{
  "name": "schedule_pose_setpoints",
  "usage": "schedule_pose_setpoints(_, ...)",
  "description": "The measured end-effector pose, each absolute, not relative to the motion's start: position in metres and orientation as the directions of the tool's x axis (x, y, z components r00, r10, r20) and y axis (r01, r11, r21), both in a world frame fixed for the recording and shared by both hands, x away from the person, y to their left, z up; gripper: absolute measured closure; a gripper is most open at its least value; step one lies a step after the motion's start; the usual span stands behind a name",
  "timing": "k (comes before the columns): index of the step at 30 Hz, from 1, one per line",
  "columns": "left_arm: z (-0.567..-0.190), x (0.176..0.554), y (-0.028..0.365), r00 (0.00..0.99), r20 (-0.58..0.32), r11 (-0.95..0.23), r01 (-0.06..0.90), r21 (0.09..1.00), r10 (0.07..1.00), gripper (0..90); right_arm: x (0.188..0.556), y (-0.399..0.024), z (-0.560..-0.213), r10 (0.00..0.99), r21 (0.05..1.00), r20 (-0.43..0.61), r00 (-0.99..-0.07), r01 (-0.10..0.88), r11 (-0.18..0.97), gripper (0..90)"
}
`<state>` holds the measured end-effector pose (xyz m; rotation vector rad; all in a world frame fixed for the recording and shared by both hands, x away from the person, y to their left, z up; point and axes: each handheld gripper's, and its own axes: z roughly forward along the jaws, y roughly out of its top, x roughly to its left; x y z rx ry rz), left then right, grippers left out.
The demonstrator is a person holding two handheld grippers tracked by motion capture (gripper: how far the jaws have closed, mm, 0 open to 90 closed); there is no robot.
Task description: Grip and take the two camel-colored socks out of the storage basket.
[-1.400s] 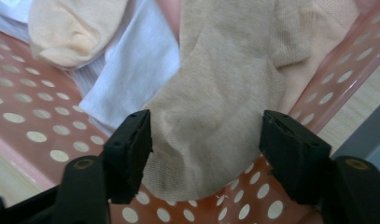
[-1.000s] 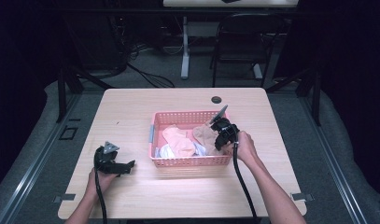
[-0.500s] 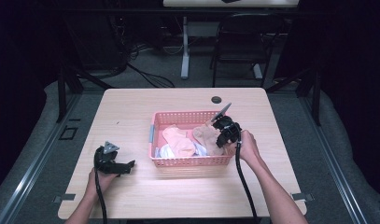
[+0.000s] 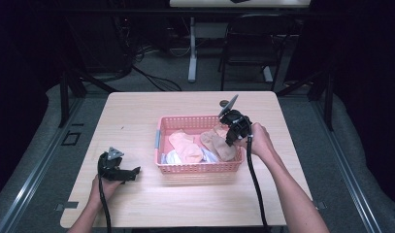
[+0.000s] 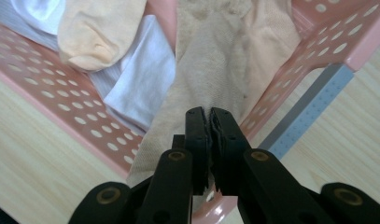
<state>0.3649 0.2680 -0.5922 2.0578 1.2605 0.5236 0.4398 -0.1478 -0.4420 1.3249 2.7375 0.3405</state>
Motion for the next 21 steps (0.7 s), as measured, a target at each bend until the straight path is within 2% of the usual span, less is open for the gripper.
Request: schedule_pose_setpoints(21,-0.592,0.365,0.268,0.456,-0.003,-0.318,0.626,0.712,0.89,0.0,0.445,-0.141,-0.375,0.737,0.162,-0.016,-0.676,0.725,0.669,85.5)
